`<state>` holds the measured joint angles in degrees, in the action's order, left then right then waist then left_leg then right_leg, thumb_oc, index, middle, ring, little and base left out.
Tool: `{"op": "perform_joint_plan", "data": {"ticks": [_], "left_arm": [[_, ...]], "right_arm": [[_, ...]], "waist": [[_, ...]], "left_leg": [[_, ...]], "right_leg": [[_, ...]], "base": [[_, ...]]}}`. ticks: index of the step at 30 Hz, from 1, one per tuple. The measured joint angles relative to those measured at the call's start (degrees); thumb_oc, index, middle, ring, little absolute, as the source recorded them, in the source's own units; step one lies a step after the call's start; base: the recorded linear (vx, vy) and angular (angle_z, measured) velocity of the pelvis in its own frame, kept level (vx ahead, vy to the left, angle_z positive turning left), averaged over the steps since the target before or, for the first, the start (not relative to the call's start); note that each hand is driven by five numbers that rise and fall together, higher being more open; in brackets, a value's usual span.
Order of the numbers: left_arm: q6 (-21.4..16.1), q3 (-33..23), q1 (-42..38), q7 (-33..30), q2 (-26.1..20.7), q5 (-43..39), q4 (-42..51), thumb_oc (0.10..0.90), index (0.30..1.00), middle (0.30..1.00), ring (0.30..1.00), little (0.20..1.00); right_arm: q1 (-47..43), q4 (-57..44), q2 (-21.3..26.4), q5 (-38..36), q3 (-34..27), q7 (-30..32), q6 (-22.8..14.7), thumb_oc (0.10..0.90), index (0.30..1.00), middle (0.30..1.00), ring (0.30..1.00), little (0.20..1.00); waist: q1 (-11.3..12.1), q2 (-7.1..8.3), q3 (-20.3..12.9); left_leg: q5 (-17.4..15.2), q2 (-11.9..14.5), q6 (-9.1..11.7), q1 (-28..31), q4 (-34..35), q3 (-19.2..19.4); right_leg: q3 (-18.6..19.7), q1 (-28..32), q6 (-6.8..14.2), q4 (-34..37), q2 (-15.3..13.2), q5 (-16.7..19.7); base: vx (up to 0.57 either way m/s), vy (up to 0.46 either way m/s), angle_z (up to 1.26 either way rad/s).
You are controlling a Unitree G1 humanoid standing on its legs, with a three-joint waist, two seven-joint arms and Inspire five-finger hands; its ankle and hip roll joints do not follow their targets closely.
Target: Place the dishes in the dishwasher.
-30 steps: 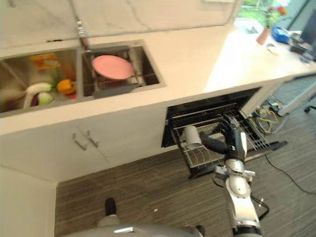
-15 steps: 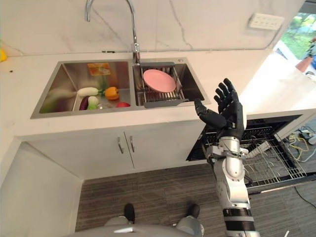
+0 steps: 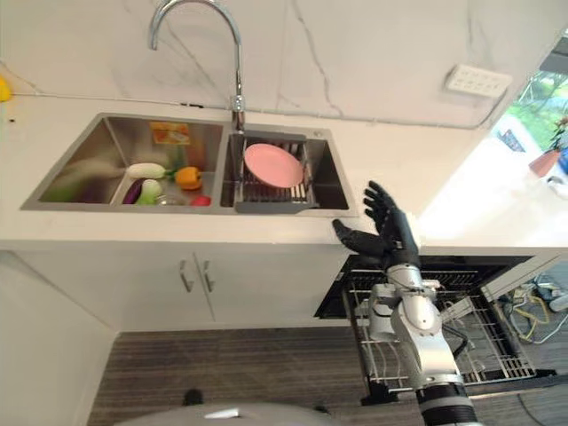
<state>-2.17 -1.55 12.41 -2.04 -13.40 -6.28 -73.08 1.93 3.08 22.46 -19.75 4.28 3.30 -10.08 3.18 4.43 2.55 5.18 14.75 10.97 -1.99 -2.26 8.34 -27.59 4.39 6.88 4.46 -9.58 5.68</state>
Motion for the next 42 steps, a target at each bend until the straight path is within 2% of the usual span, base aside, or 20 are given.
{"op": "perform_joint_plan", "data": {"ticks": [2,5,7,9,10,12,13,14,19,20,21,22,25,27,29,31,32,34,36,42], "left_arm": [[-0.8,-2.0,-2.6,-1.6,1.0,-2.2,1.4,0.8,0.9,0.9,0.9,0.9],[-1.1,-0.9,-2.7,-2.2,4.4,-2.6,0.9,0.8,0.9,0.9,0.9,0.9],[-1.1,0.4,-2.7,-2.6,4.8,-2.4,0.3,0.8,0.9,0.9,0.9,0.9],[-0.6,0.4,-1.2,-2.6,5.2,-2.1,-0.3,0.8,0.9,0.9,0.9,0.9],[-0.3,0.1,-1.1,-2.5,5.0,-1.9,-0.8,0.8,0.9,0.9,0.9,0.9],[-0.2,-0.2,-0.8,-2.0,2.7,-1.4,-1.4,0.8,0.9,0.9,0.9,0.9],[-0.2,-0.2,-1.1,-2.3,0.8,-0.4,-1.1,0.8,0.9,0.9,0.9,0.9],[-0.2,-0.2,-1.7,-2.4,-0.2,0.0,-0.5,0.8,0.9,0.9,0.9,0.9],[-0.9,-1.7,-5.2,-2.5,-0.8,0.1,-0.5,0.8,0.9,0.9,0.9,0.9],[-1.0,-1.6,-5.2,-2.5,-0.8,0.1,-0.6,0.8,0.9,0.9,0.9,0.9],[-1.0,-1.0,-5.2,-2.6,-0.9,0.1,-0.8,0.8,0.9,0.9,0.9,0.9],[-1.1,-0.2,-5.3,-2.7,-1.1,0.1,-0.7,0.8,0.9,0.9,0.9,0.9],[-0.9,1.1,-5.8,-2.6,-1.4,0.1,-0.7,0.8,0.9,0.9,0.9,0.9],[-1.0,1.8,-6.8,-2.5,-0.4,0.1,-0.4,0.8,0.9,0.9,0.9,0.9],[-1.5,2.4,-6.9,-2.4,0.0,0.1,-0.1,0.8,0.9,0.9,0.9,0.9],[-1.2,2.6,-6.4,-2.4,-0.5,0.1,0.2,0.8,0.9,0.9,0.9,0.9],[-1.0,2.5,-5.7,-2.3,-1.6,0.1,0.4,0.8,0.9,0.9,0.9,0.9],[-0.9,2.5,-3.5,-2.6,0.5,0.0,1.3,0.8,0.9,0.9,0.9,0.9],[-0.9,2.8,-2.0,-2.4,1.0,0.1,2.3,0.8,0.9,0.9,0.9,0.9],[-0.7,2.4,-1.9,-2.3,0.4,1.2,2.2,0.8,0.9,0.9,0.9,0.9]], "right_arm": [[-0.7,-0.1,1.4,0.3,0.3,-0.6,0.1,0.8,0.9,0.9,0.9,0.9],[-1.4,-0.3,3.6,1.7,-0.4,0.2,-0.2,0.8,0.9,0.9,0.9,0.9],[-2.4,1.7,3.6,1.9,-0.8,1.3,0.2,0.8,0.9,0.9,0.9,0.9],[-2.3,1.4,3.4,2.0,-1.0,1.9,0.0,0.8,0.9,0.9,0.9,0.9],[-2.3,1.4,2.3,2.3,-1.3,2.2,0.0,0.8,0.9,0.9,0.9,0.9],[-2.2,1.2,-0.7,2.7,-2.7,2.3,0.1,0.8,0.9,0.9,0.9,0.9],[-2.1,1.2,-2.6,2.8,-3.0,2.3,0.3,0.8,0.9,0.9,0.9,0.9],[-2.1,1.2,-3.0,2.9,-3.0,2.2,0.3,0.8,0.9,0.9,0.9,0.9],[-2.2,1.4,-4.0,4.4,-3.3,2.4,1.4,0.8,0.9,0.9,0.9,0.9],[-2.2,1.5,-4.0,4.4,-3.8,2.5,1.6,0.8,0.9,0.9,0.9,0.9],[-2.1,1.5,-4.0,4.4,-4.1,2.3,1.6,0.8,0.9,0.9,0.9,0.9],[-2.1,1.5,-4.0,4.4,-4.0,1.7,1.7,0.8,0.9,0.9,0.9,0.9],[-2.1,-0.1,-3.9,4.4,-2.9,0.6,1.6,0.8,0.9,0.9,0.9,0.9],[-2.5,-0.4,-3.9,4.4,-2.8,0.4,1.5,0.8,0.9,0.9,0.9,0.9],[-2.4,-0.3,-3.9,4.4,-1.9,0.5,1.5,0.8,0.9,0.9,0.9,0.9],[-2.2,-0.3,-4.0,4.4,-0.6,0.1,1.5,0.8,0.9,0.9,0.9,0.9],[-2.3,-0.3,-4.3,4.5,0.3,-0.4,1.5,0.8,0.9,0.9,0.9,0.9],[-2.4,0.3,-3.4,4.8,0.6,-0.7,2.1,0.8,0.9,0.9,0.9,0.9],[-2.3,0.1,-1.7,5.1,1.5,-0.8,2.1,0.8,0.9,0.9,0.9,0.9],[-2.5,-0.2,0.8,7.7,1.8,-0.5,2.2,0.8,0.9,0.9,0.9,0.9]], "waist": [[2.4,-0.19,1.3],[2.5,-4.47,1.8],[2.9,-5.25,2.2],[2.6,-5.14,2.4],[2.3,-3.97,2.9],[1.6,-0.51,4.4],[0.8,1.63,4.4],[0.9,2.42,4.3],[1.4,-1.02,6.1],[0.9,-1.32,6.2],[0.5,-2.35,6.7],[-0.1,-3.07,6.8],[-0.5,-2.95,6.7],[-0.4,-2.73,6.3],[-0.3,-2.51,6.2],[-0.2,-1.25,5.6],[0.2,1.29,4.6],[0.9,-0.27,3.1],[0.9,-1.3,1.6],[0.2,-2.2,0.2]], "left_leg": [[-0.5,0.9,0.8,-9.9,-16.6,-5.7],[-2.2,1.4,1.6,-9.4,-5.4,-4.7],[-0.5,2.8,1.0,-8.9,3.5,-1.4],[1.6,2.6,-0.3,-6.4,5.3,-1.0],[4.0,0.8,0.1,-5.4,5.9,-1.3],[5.1,-3.4,-2.2,-3.9,6.0,-0.5],[4.5,-6.4,-4.1,-3.4,6.5,0.5],[3.9,-7.3,-4.8,-3.3,6.2,1.0],[-0.4,-9.9,-9.6,0.0,4.1,2.6],[-1.0,-10.6,-10.5,0.6,3.9,2.7],[-1.2,-10.8,-11.6,1.4,4.3,2.9],[-1.3,-10.6,-12.6,2.4,5.0,2.6],[-0.8,-12.0,-13.3,3.3,6.7,1.8],[-0.9,-13.9,-13.5,3.5,7.2,0.5],[-1.2,-14.3,-12.8,3.7,7.4,-0.4],[-1.1,-14.7,-11.7,3.7,7.4,-1.4],[-1.0,-15.7,-10.8,3.7,7.4,-1.4],[-2.0,-12.8,-8.2,5.2,7.6,-1.3],[-2.2,-11.0,-7.2,5.2,7.6,-1.2],[-2.4,-7.3,-5.2,5.7,7.8,-1.2]], "right_leg": [[-1.2,0.7,-1.8,1.0,0.2,0.1],[-2.6,1.7,-1.2,1.5,0.4,-1.1],[-2.5,0.5,-0.5,1.4,1.0,-1.0],[-1.7,0.8,0.1,1.4,0.8,-0.6],[-1.5,1.2,1.0,1.4,-0.8,-0.5],[-1.5,2.6,1.8,1.0,-4.9,-0.4],[-1.2,2.0,1.9,-0.5,-8.0,0.4],[-0.8,0.9,1.9,-2.5,-9.4,1.6],[3.5,-4.2,0.4,-17.1,-15.4,11.2],[4.4,-5.3,0.8,-19.5,-16.6,13.5],[5.6,-7.5,3.4,-23.3,-18.0,13.6],[6.0,-9.7,5.1,-26.6,-16.7,5.9],[5.9,-8.4,6.0,-14.9,-12.4,1.0],[5.3,-7.5,6.0,-7.7,-11.8,1.2],[5.1,-7.2,5.9,-6.9,-11.5,1.5],[5.2,-6.0,5.0,-4.9,-9.8,2.3],[5.6,-5.2,3.4,-4.4,-9.3,3.8],[3.7,-1.1,1.9,1.4,-5.7,4.2],[3.9,-1.4,1.0,1.3,-3.7,3.2],[3.9,-1.2,-0.3,1.3,-0.1,2.1]], "base": [[0.13,0.117,0.15],[0.16,0.188,0.29],[0.02,0.266,0.01],[0.09,0.299,-0.28],[0.09,0.296,-0.25],[0.05,0.246,-0.07],[0.03,0.309,-0.02],[0.03,0.377,-0.06],[0.03,0.231,-0.07],[0.05,0.106,-0.1],[0.16,-0.003,-0.08],[0.16,-0.005,-0.04],[0.12,-0.085,0.18],[0.11,-0.112,0.46],[0.07,-0.072,0.42],[0.08,-0.057,0.3],[0.16,-0.101,0.0],[0.12,-0.075,-0.01],[0.07,-0.041,-0.08],[0.08,-0.054,-0.07]]}}
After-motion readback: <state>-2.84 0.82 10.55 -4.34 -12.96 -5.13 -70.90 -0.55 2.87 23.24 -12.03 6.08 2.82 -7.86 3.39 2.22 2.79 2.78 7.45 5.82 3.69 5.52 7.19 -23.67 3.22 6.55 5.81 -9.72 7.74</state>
